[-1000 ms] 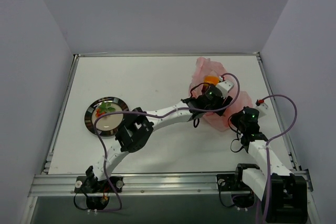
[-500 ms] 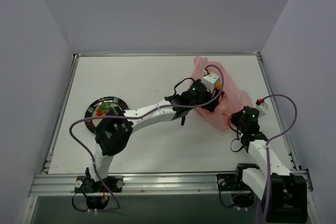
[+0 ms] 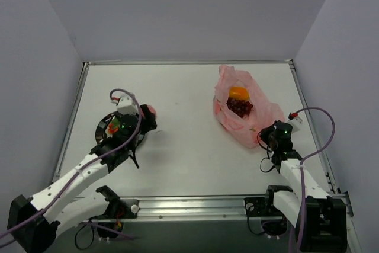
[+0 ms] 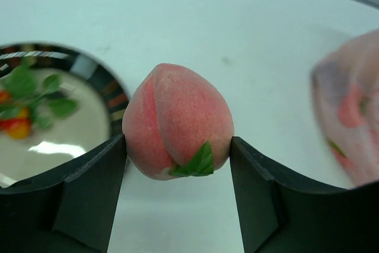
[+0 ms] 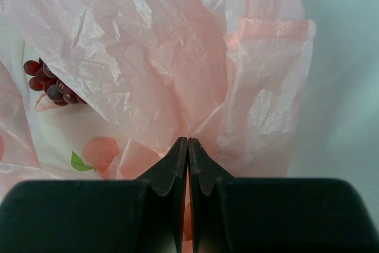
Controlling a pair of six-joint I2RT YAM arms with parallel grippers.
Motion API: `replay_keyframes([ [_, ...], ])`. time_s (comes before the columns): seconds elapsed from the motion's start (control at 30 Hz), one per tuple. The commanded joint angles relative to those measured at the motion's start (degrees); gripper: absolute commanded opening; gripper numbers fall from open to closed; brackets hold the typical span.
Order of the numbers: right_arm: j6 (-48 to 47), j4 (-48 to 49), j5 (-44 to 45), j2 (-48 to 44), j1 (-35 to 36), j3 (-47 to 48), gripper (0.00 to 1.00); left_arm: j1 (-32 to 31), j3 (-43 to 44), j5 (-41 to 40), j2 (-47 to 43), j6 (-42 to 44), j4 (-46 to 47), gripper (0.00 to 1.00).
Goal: Take the fake fruits out of the plastic bag
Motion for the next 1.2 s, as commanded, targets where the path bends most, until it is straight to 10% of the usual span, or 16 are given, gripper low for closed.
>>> replay_keyframes([
  [0.0,-0.9,1.7,-0.2,0.71,-0.02,-0.11,0.0,6.59,-4.07,-6.0,-6.22,-8.52,-12.64,0.11],
  [0.53,-1.17,2.14,-0.55,1.33,0.24,0.07,0.0,16.55,-5.93,-9.25,11.15,-12.06,-2.04,0.28],
  [0.77,-1.17,2.14,-0.29,1.24,0.5,0.07,0.0,16.99,-5.14,-9.6,15.55,-11.09,2.71,0.57],
  [0.9,-1.17,2.14,-0.29,1.24,0.59,0.07,0.0,16.47,-6.1,-8.72,12.76,-10.3,2.36,0.82],
  [1.17,-1.17,2.05,-0.11,0.89,0.68,-0.02,0.0,5.23,-1.11,-11.18,7.29,-6.96,0.69,0.81],
])
